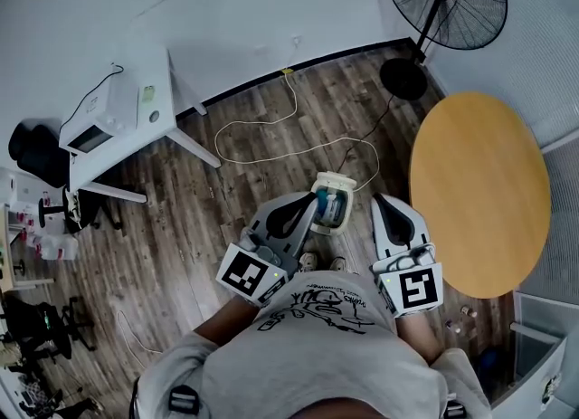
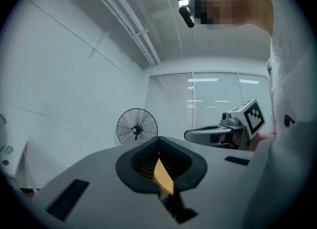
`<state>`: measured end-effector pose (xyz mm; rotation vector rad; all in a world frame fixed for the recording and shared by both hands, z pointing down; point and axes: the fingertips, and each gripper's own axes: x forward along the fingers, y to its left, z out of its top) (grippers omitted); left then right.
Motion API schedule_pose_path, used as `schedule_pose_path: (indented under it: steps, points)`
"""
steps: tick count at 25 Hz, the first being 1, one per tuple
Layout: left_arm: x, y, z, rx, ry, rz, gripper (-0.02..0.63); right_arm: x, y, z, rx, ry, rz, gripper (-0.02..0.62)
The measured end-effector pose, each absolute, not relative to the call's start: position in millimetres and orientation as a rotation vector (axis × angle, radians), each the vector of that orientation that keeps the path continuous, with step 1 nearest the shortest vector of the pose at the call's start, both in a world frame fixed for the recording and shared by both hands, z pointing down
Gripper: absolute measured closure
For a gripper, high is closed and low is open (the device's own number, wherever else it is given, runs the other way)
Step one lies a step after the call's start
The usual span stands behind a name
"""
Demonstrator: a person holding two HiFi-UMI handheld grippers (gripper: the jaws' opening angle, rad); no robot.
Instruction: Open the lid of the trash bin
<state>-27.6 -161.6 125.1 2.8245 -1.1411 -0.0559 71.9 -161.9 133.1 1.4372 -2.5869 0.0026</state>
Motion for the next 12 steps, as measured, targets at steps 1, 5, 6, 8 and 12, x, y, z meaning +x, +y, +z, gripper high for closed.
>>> schedule_pose_path:
  steps: [1, 5, 6, 8, 12]
  points:
    - [-27, -162, 123, 2.828, -1.138, -0.06, 0.591, 72, -162, 131, 1.435, -2.593, 0.001, 0.589]
    - [-26, -161, 121, 2.84, -1.134, -0.061, 0.591, 71, -164, 129, 1.424, -2.594, -0.007, 0.589]
    - [-27, -162, 120, 2.84, -1.135, -0.06, 0.591, 70, -164, 127, 1.426, -2.595, -0.007, 0.589]
    - [-28, -162, 119, 2.844, -1.139, -0.06, 0.591, 69, -165, 123, 1.432, -2.615, -0.013, 0.589]
    - [-28, -164, 116, 2.855, -1.149, -0.062, 0.591, 70, -167, 120, 1.432, -2.625, -0.037, 0.589]
